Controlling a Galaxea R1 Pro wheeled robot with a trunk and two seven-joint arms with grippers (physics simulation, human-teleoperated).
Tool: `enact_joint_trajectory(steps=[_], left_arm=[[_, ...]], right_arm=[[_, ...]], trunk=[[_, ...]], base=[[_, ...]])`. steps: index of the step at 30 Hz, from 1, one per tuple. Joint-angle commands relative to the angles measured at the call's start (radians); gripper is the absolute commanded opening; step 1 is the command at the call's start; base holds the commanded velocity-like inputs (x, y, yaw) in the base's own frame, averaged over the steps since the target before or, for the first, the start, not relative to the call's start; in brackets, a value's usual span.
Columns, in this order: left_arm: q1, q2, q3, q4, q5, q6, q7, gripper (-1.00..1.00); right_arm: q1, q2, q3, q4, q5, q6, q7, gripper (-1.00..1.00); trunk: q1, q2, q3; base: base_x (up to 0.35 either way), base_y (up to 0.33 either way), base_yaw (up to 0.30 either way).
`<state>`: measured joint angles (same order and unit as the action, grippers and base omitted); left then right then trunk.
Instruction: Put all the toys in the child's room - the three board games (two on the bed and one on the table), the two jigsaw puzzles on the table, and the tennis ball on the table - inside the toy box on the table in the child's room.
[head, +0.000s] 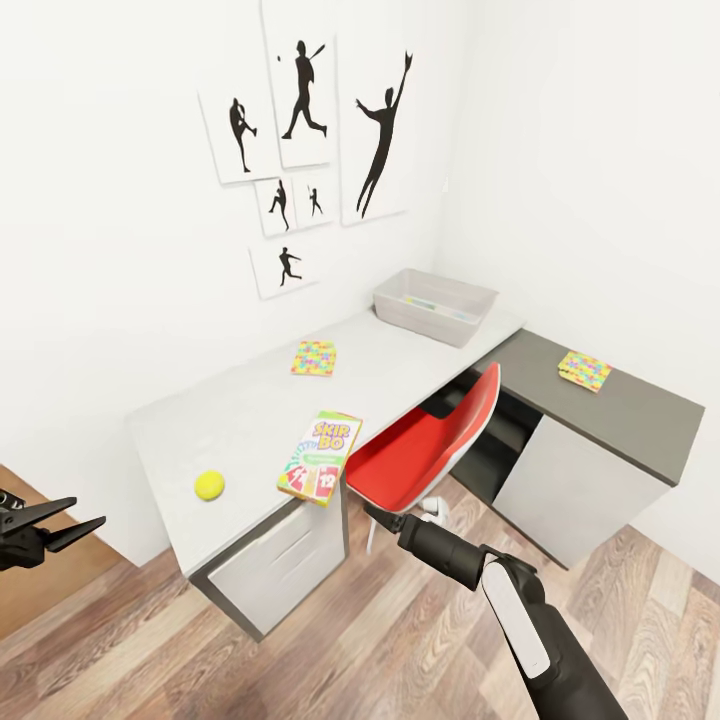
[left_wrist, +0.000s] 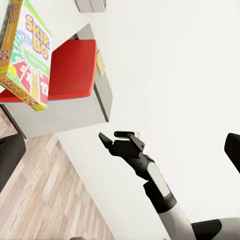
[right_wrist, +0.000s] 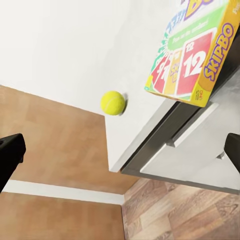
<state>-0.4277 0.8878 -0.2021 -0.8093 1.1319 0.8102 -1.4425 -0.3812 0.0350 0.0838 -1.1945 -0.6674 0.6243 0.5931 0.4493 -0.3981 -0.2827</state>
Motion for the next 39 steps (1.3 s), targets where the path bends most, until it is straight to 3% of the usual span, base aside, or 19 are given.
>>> enact_joint_trajectory(steps=[1, 39], left_arm=[[-0.002, 0.001, -0.006, 0.001, 0.006, 0.011, -0.004, 1.0], [-0.002, -0.007, -0.005, 0.001, 0.006, 0.011, -0.004, 1.0]], right_arm=[[-0.001, 0.0, -0.001, 0.0, -0.006, 0.007, -0.001, 1.0], [-0.001, 0.002, -0.001, 0.0, -0.004, 0.006, -0.001, 1.0]], trunk=[[0.001, -0.002, 0.0], [0.001, -0.002, 0.063]], base=[[0.0, 0.0, 0.0], [0.0, 0.0, 0.0]])
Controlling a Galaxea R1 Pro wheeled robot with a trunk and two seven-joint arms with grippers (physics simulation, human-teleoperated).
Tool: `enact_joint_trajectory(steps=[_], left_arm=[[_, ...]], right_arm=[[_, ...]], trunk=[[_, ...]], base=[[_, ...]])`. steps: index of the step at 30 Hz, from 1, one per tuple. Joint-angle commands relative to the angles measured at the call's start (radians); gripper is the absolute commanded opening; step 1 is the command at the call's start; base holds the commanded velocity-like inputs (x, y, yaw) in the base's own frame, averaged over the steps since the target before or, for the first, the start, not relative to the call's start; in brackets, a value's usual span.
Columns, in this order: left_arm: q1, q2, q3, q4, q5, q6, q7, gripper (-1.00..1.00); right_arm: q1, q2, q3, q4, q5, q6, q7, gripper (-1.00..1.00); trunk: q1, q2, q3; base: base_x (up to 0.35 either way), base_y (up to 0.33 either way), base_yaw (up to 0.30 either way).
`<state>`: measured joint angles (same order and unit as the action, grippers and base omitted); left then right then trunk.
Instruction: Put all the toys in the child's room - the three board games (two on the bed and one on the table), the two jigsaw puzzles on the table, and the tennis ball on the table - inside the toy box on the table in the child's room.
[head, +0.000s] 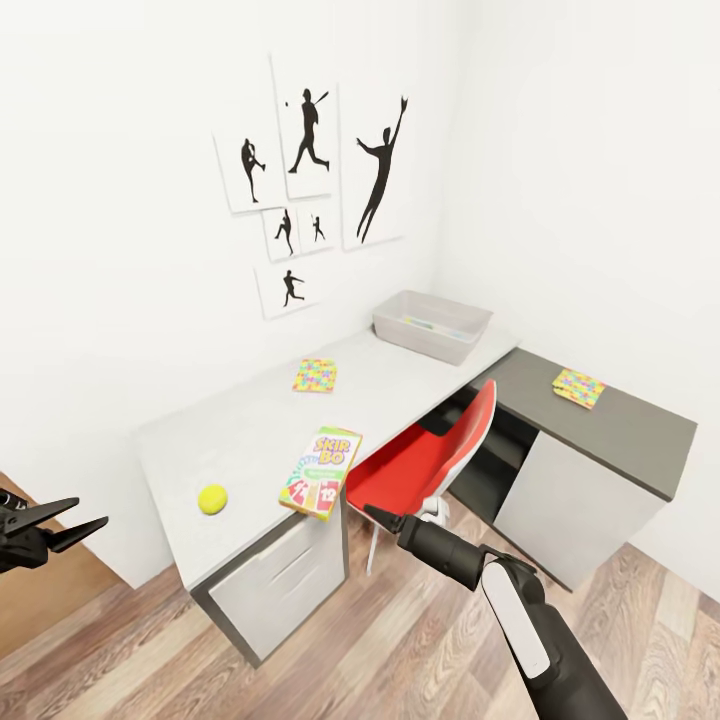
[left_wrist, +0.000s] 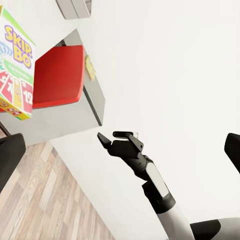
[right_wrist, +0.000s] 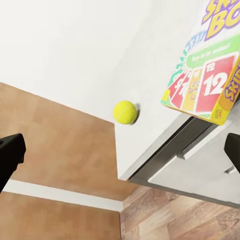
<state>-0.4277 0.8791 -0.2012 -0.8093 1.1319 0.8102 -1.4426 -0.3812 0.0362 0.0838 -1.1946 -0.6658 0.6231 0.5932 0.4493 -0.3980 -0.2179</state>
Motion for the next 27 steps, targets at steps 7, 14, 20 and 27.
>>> enact_joint_trajectory(steps=[7, 14, 20, 27], left_arm=[[-0.002, 0.0, -0.006, 0.001, 0.006, 0.011, -0.004, 1.0], [-0.002, 0.0, -0.006, 0.001, 0.006, 0.011, -0.004, 1.0], [-0.002, 0.0, -0.006, 0.001, 0.006, 0.011, -0.004, 1.0], [-0.002, 0.001, -0.005, 0.001, 0.006, 0.011, -0.005, 1.0]], right_arm=[[-0.001, 0.0, -0.001, 0.0, -0.006, 0.007, -0.001, 1.0], [-0.001, 0.001, -0.001, 0.0, -0.006, 0.007, -0.001, 1.0], [-0.001, 0.0, 0.004, 0.001, -0.007, -0.017, -0.001, 1.0], [-0.001, 0.0, 0.043, 0.004, -0.006, -0.035, -0.002, 1.0]], trunk=[[0.001, -0.002, 0.01], [0.001, -0.002, 0.021], [0.001, -0.002, 0.031], [0.001, -0.002, 0.043]], base=[[0.0, 0.0, 0.0], [0.0, 0.019, 0.0], [0.004, 0.154, 0.0], [0.167, 0.19, 0.0]])
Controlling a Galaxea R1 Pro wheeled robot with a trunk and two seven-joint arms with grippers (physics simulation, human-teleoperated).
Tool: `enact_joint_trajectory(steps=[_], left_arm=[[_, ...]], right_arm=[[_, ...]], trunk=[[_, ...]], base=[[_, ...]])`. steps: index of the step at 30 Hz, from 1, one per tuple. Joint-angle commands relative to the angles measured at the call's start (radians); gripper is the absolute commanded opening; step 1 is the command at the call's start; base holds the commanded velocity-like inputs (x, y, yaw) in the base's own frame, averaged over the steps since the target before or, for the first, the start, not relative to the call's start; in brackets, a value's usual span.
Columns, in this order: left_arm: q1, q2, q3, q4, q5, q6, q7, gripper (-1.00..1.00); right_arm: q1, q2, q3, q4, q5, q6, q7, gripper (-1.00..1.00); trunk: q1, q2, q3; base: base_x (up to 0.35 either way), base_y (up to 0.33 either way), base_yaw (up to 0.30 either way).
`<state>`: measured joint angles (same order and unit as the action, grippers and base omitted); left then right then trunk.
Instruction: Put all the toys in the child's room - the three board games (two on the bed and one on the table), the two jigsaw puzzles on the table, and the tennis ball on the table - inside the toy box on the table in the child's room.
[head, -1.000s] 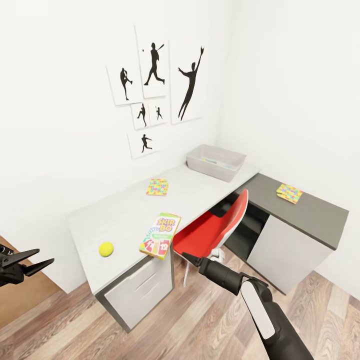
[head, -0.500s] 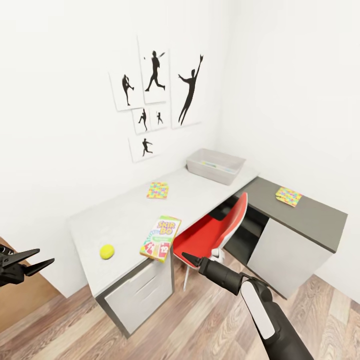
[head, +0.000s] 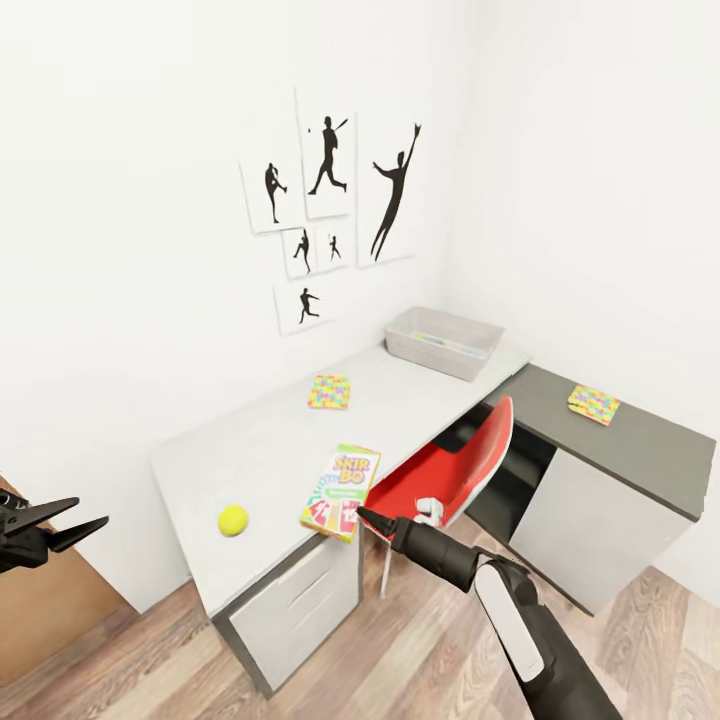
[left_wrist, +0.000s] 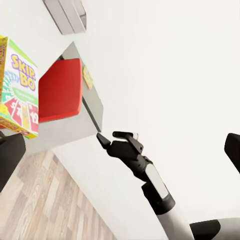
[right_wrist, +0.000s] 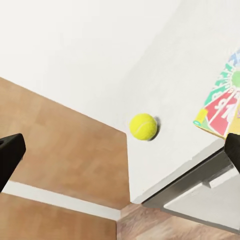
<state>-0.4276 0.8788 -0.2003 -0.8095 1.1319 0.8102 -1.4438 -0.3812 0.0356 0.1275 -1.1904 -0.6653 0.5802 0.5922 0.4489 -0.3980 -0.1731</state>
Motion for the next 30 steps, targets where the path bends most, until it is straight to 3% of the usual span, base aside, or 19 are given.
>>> enact_joint_trajectory(steps=[1, 10, 30], left_arm=[[-0.002, 0.001, -0.006, 0.001, 0.006, 0.011, -0.004, 1.0], [-0.002, 0.002, -0.005, 0.001, 0.006, 0.011, -0.004, 1.0], [-0.002, 0.001, -0.005, 0.001, 0.007, 0.011, -0.004, 1.0]], right_arm=[[-0.001, 0.0, 0.001, 0.0, -0.007, 0.007, -0.001, 1.0], [-0.001, 0.001, 0.004, 0.001, -0.007, 0.006, -0.002, 1.0], [-0.001, 0.001, 0.004, 0.002, -0.007, 0.006, -0.002, 1.0]], trunk=[[0.001, -0.002, 0.0], [0.001, -0.002, 0.015], [0.001, -0.002, 0.048]], base=[[0.181, 0.092, 0.0], [0.071, 0.032, 0.0], [-0.043, 0.047, 0.0]])
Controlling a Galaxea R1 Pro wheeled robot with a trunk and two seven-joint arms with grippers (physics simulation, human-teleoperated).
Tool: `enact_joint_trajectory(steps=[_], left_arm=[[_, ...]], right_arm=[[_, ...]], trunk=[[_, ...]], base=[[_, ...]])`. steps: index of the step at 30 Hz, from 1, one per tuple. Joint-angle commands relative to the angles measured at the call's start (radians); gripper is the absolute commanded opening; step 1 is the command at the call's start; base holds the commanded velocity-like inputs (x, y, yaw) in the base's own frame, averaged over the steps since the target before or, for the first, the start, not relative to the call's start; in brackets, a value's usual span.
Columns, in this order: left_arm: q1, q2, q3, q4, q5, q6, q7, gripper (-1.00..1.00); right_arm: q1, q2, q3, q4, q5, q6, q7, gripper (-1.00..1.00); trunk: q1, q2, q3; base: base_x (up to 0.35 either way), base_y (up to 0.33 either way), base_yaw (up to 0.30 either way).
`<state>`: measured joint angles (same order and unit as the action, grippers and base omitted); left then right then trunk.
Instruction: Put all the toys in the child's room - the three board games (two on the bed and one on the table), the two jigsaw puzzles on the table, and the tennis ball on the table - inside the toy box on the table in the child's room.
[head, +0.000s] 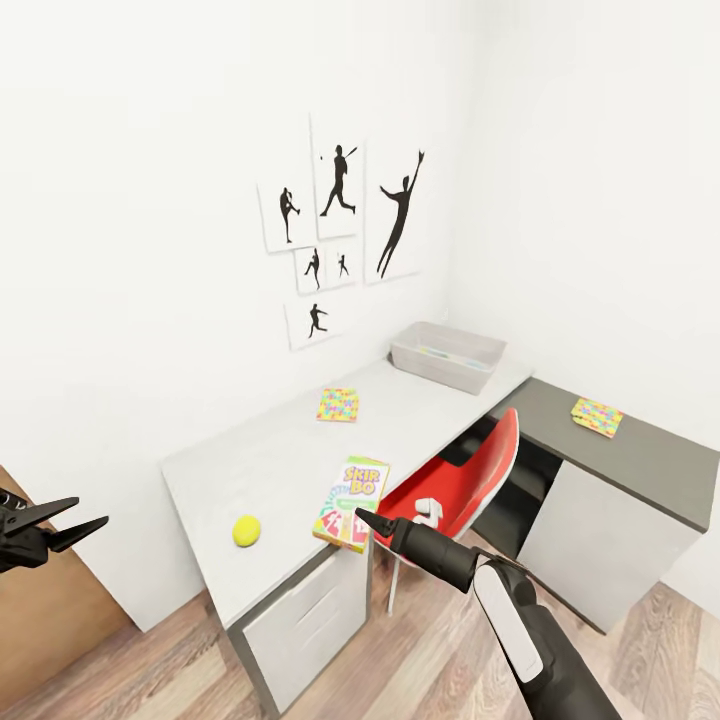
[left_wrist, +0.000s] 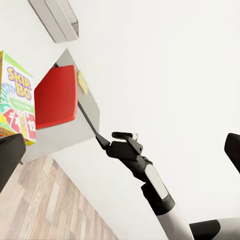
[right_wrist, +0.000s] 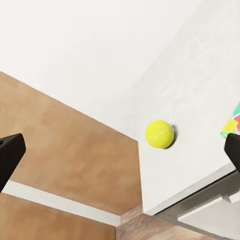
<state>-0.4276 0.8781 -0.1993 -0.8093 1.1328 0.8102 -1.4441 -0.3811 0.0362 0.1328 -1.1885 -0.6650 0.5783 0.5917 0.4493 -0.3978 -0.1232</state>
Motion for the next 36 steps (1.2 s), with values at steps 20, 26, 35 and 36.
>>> enact_joint_trajectory(steps=[20, 26, 35, 36], left_arm=[[-0.002, 0.002, -0.006, -0.001, 0.005, 0.009, -0.002, 1.0], [-0.002, 0.002, -0.006, -0.001, 0.007, -0.035, -0.004, 1.0], [-0.002, 0.002, -0.006, -0.001, 0.009, -0.056, -0.011, 1.0], [-0.002, 0.002, -0.006, -0.001, 0.009, -0.056, -0.011, 1.0]], right_arm=[[-0.001, 0.0, -0.001, 0.0, -0.007, 0.008, -0.001, 1.0], [-0.001, -0.001, -0.002, -0.001, -0.007, 0.002, -0.001, 1.0], [-0.001, 0.0, -0.001, 0.002, -0.008, -0.013, -0.035, 1.0], [-0.001, 0.001, -0.002, 0.002, -0.008, -0.013, -0.047, 1.0]], trunk=[[0.001, -0.002, 0.031], [0.001, -0.002, 0.038], [0.001, -0.002, 0.04], [0.001, -0.002, 0.04]], base=[[-0.002, 0.0, 0.0], [-0.011, 0.0, 0.058], [-0.001, 0.0, 0.047], [0.0, 0.0, 0.008]])
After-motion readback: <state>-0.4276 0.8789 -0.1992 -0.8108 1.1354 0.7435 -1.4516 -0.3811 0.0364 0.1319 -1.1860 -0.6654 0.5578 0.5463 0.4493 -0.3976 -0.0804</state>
